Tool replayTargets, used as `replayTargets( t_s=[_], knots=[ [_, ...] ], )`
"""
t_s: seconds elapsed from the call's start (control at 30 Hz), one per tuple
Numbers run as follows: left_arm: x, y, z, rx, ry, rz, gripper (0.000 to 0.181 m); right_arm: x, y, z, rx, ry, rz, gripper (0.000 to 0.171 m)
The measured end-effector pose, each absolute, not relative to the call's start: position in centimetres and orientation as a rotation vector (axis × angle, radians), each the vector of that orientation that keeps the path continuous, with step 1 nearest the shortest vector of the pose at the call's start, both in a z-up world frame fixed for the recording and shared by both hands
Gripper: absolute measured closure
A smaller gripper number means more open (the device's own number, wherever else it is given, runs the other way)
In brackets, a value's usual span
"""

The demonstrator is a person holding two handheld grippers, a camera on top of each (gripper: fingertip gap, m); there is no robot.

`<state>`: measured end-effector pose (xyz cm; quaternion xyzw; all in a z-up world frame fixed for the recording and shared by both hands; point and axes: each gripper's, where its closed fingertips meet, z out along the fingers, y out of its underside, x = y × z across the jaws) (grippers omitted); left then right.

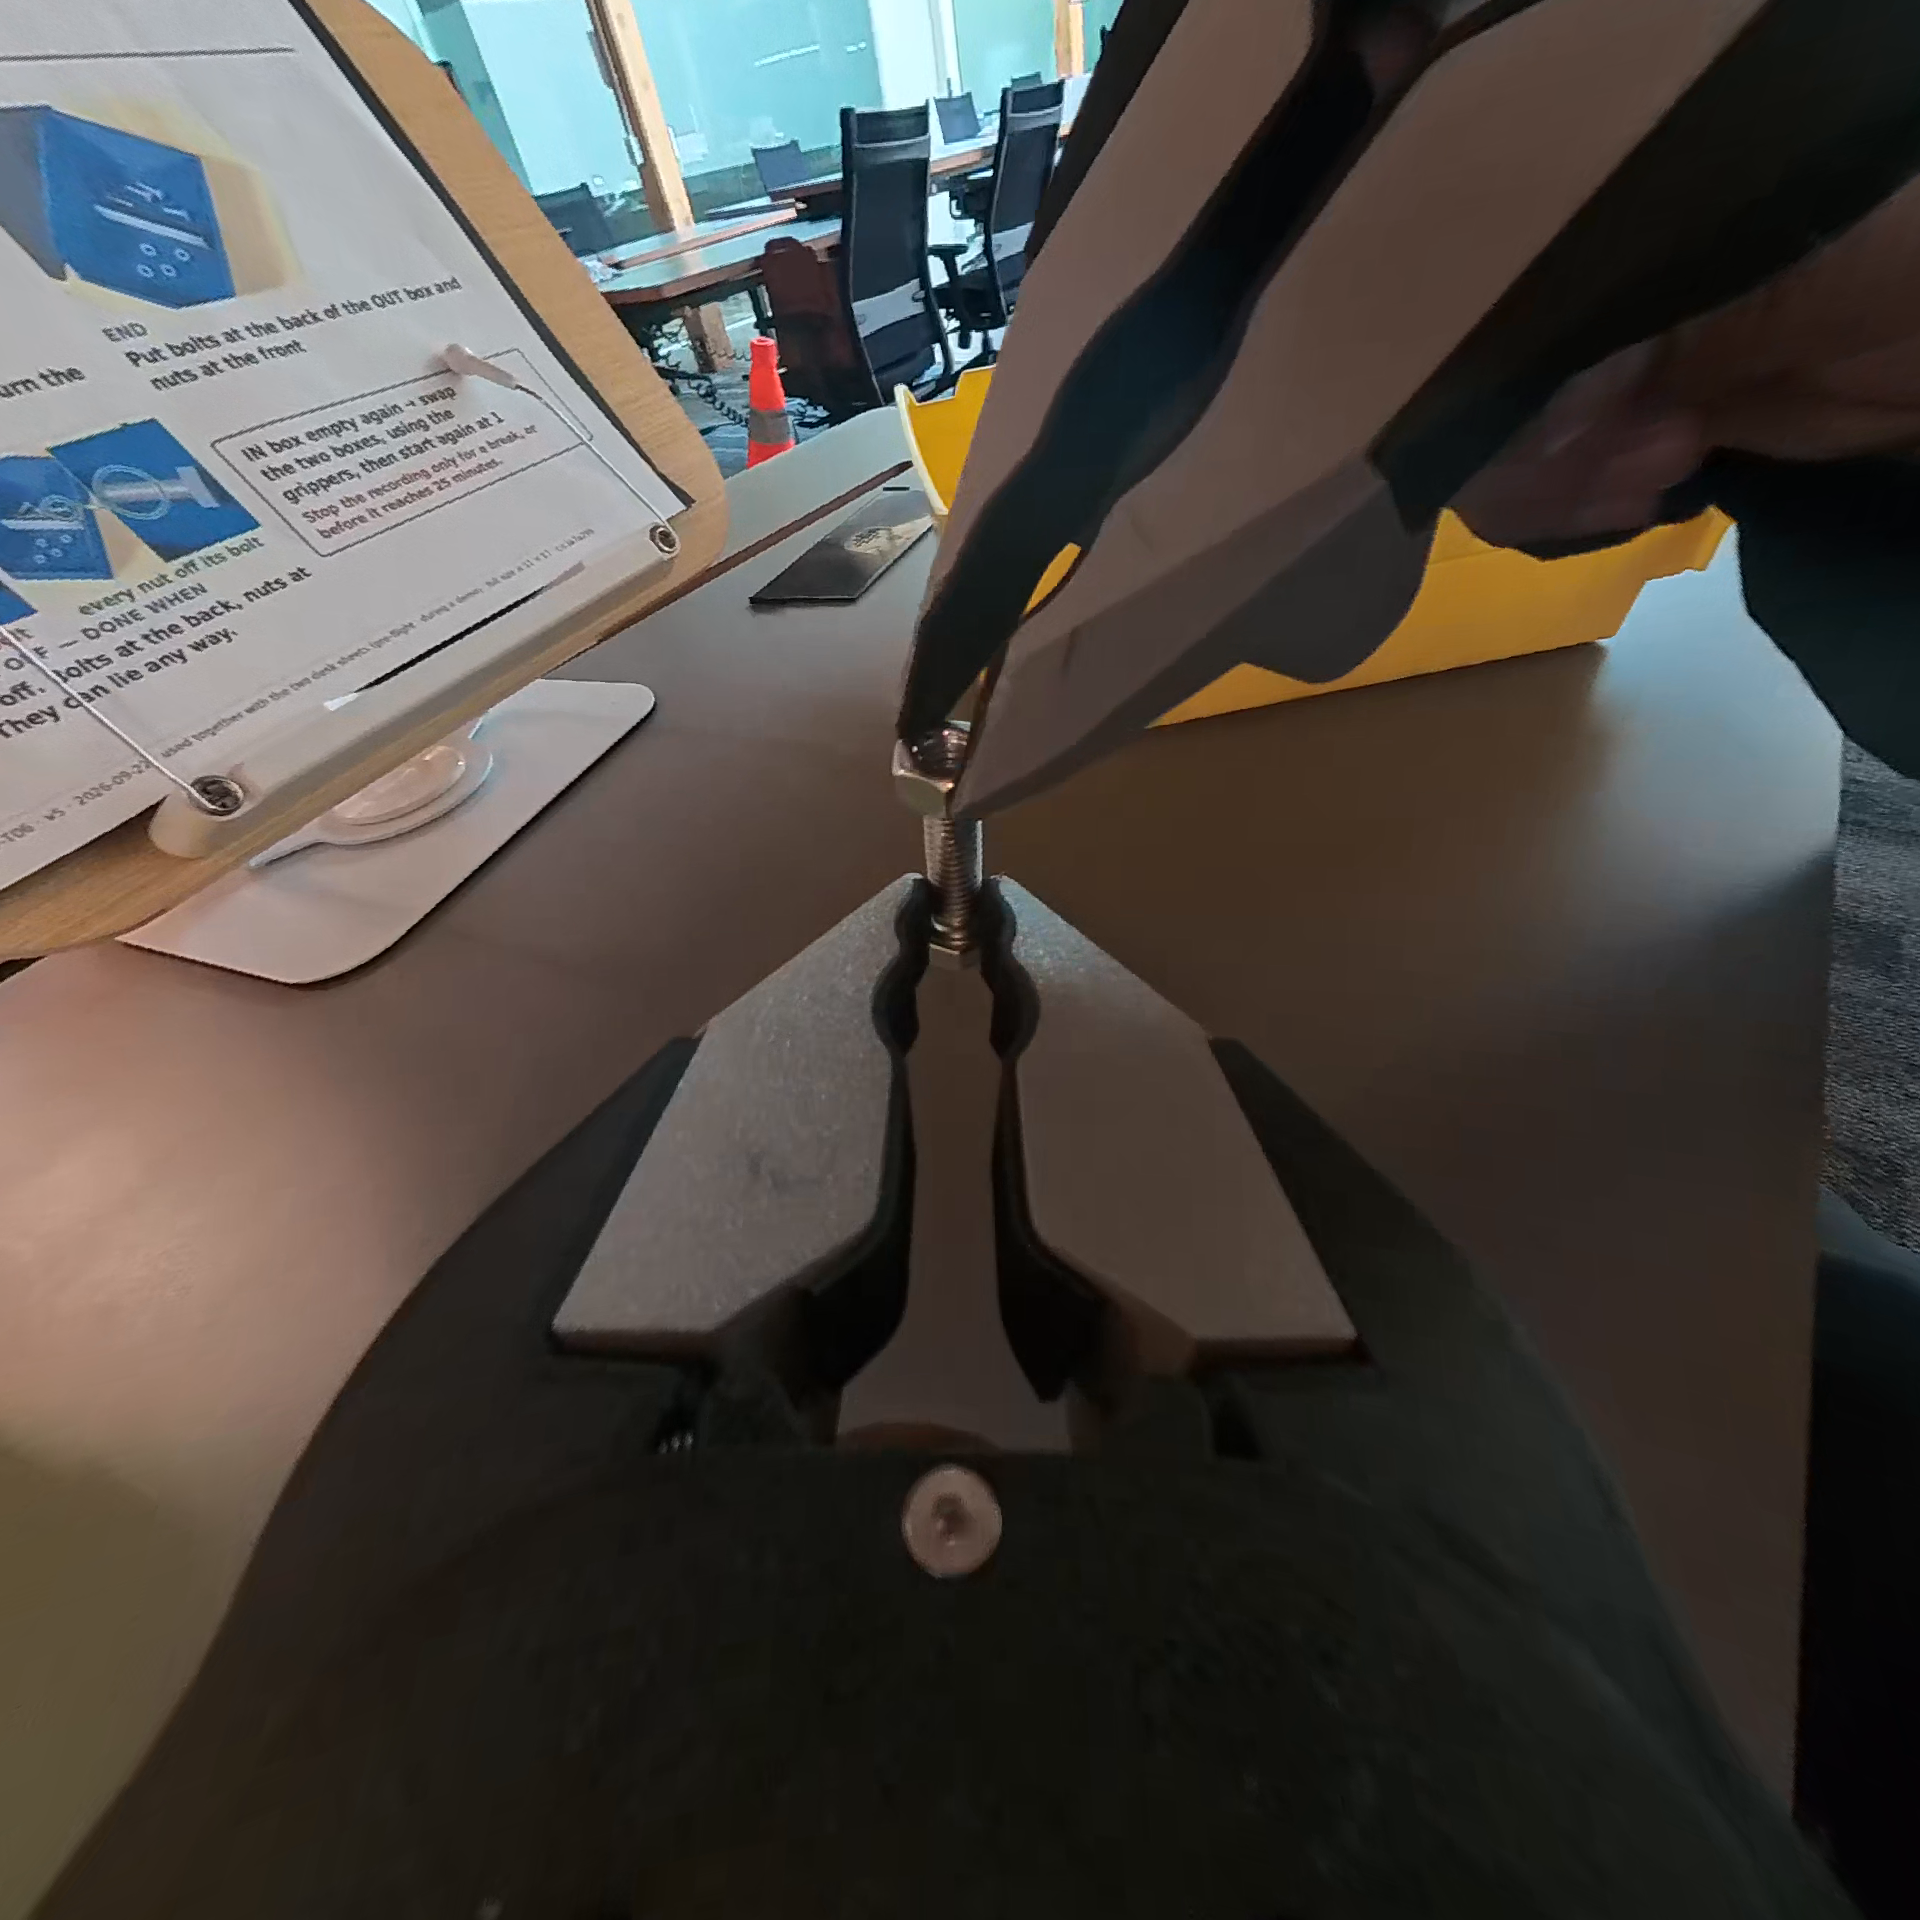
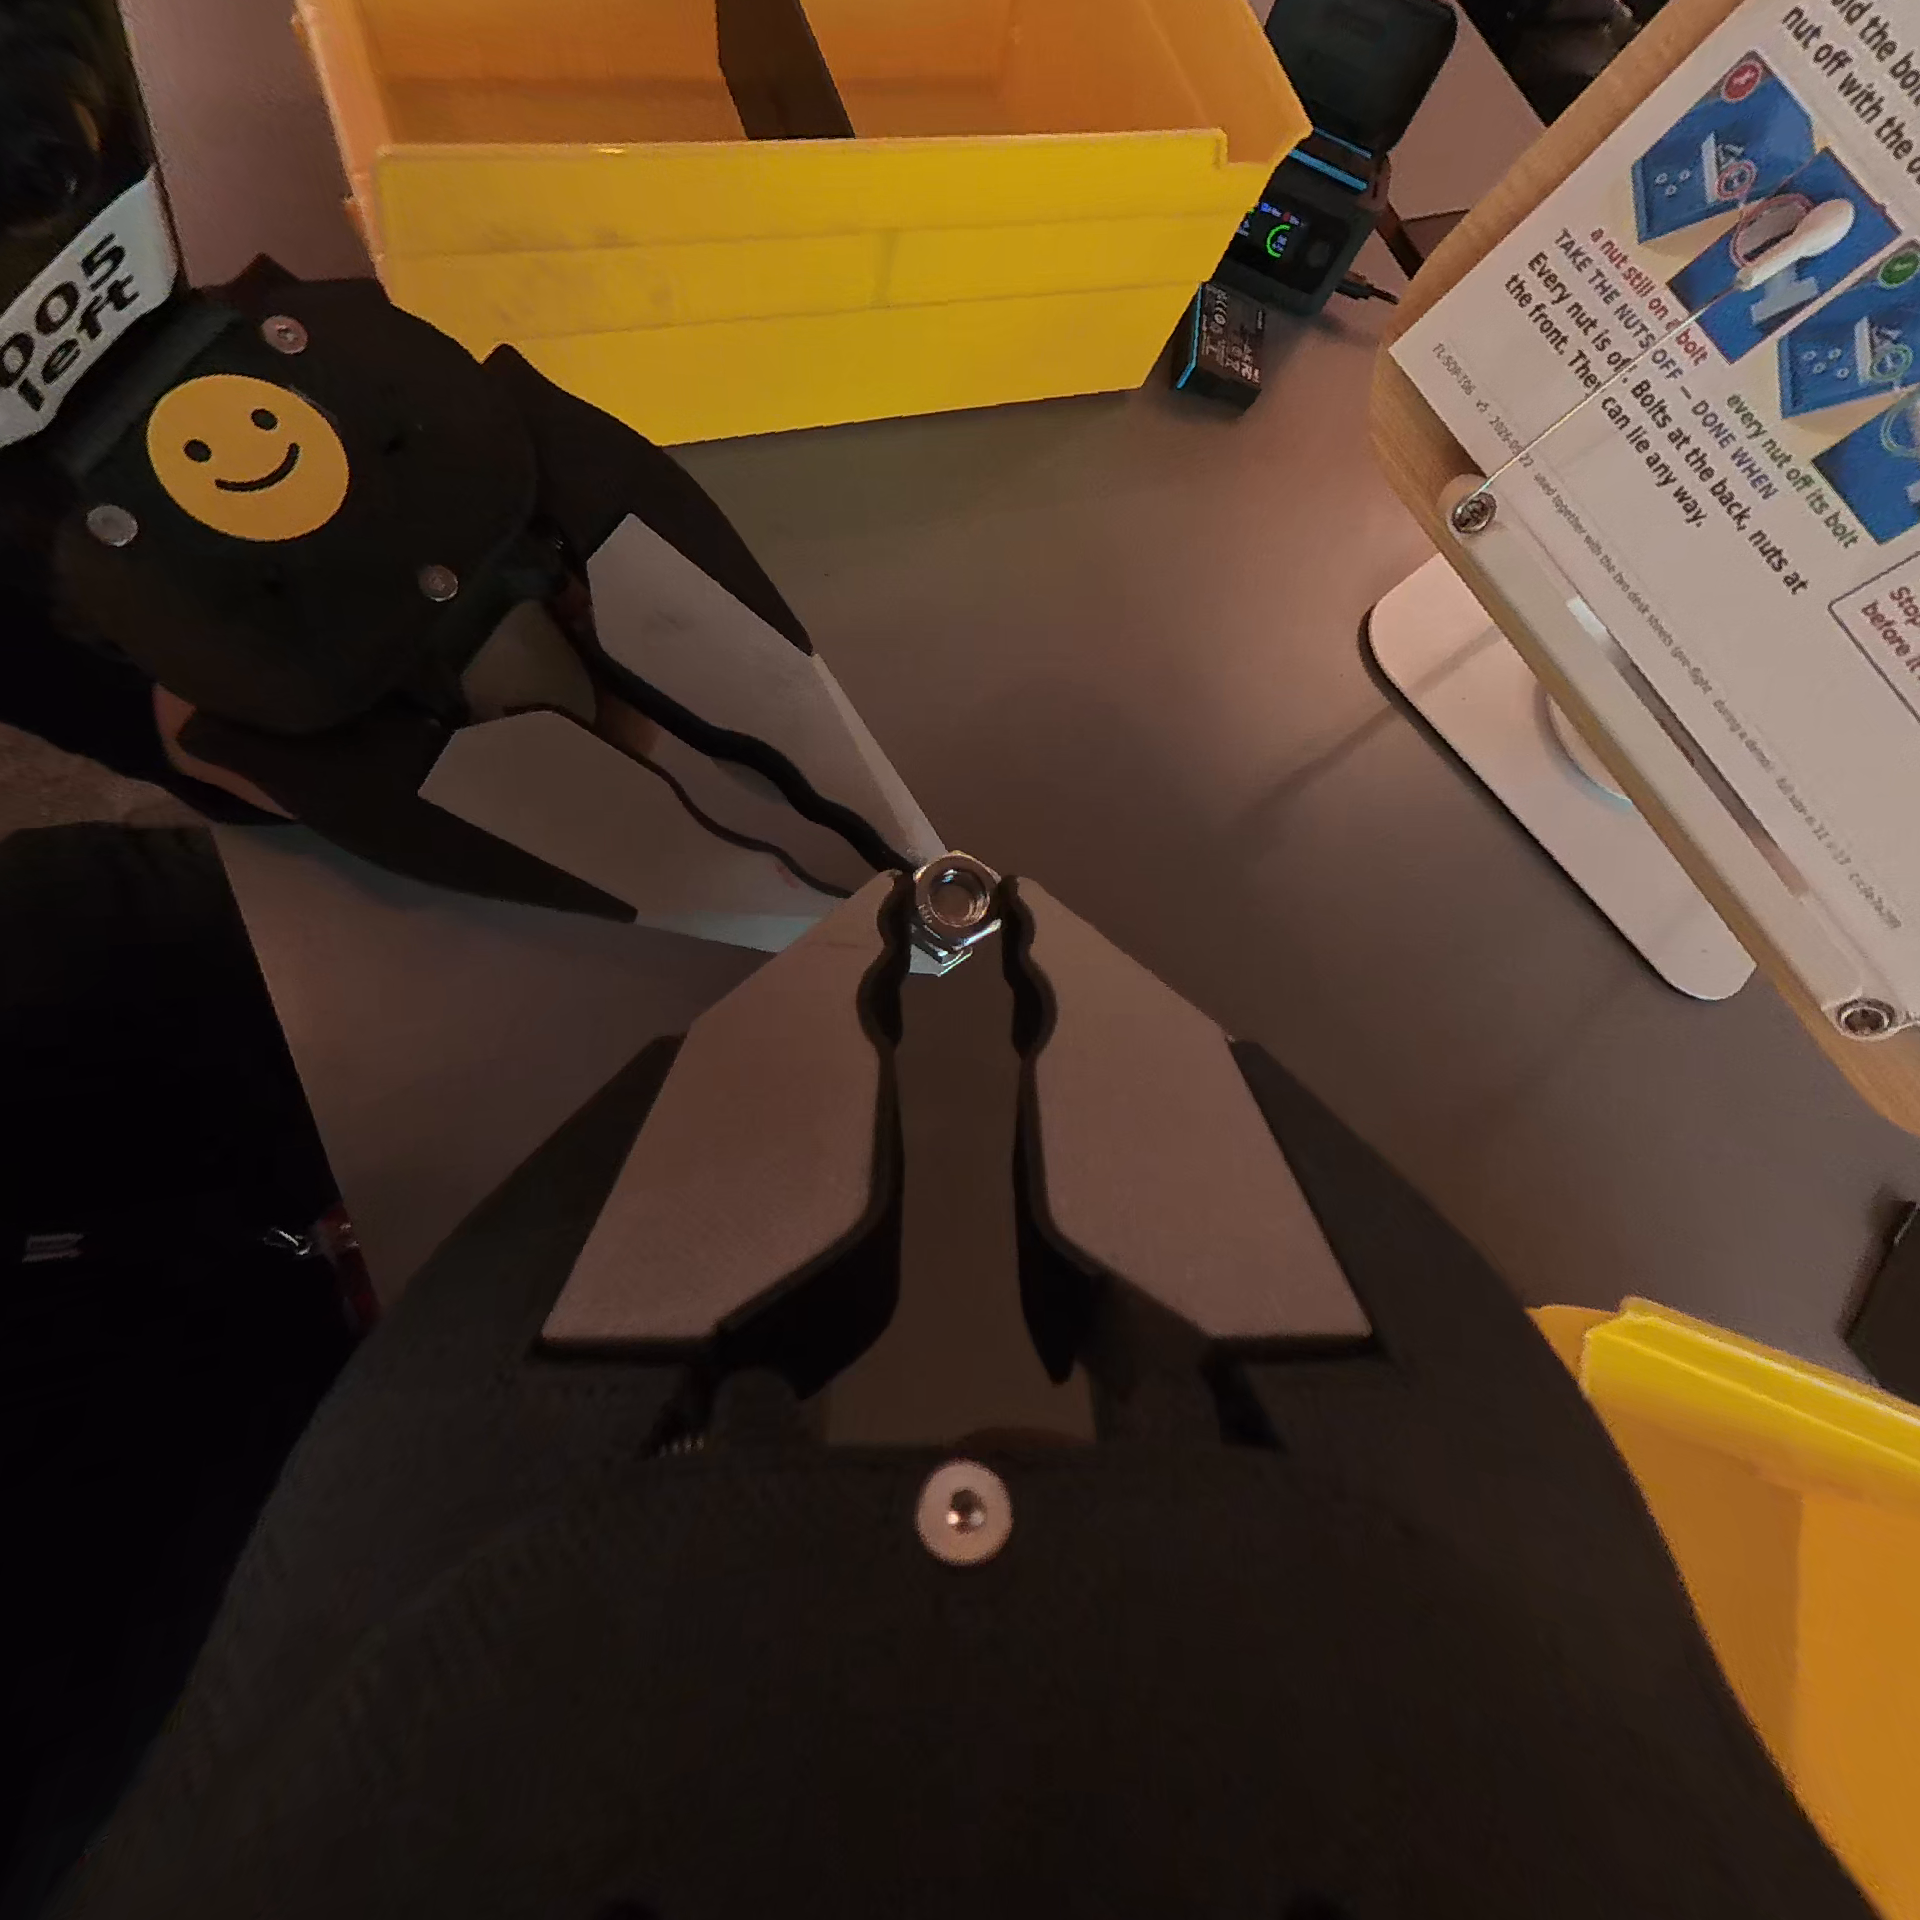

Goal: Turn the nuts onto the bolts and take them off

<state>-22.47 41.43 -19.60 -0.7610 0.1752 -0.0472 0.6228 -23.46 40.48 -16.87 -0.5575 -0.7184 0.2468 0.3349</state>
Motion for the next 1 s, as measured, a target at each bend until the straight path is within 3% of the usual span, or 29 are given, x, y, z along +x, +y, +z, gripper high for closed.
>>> replayTargets(
  t_s=[0.87, 1.0],
  knots=[
    [-23.2, 41.5, -19.5, -1.752, 0.347, -0.076, 0.175, -24.3, 40.7, -16.7, -1.549, -1.799, 0.591, 0.156],
    [-23.2, 41.4, -19.3, -1.745, 0.341, -0.099, 0.175, -23.9, 40.4, -15.6, -1.525, -1.787, 0.644, 0.132]
  ],
)
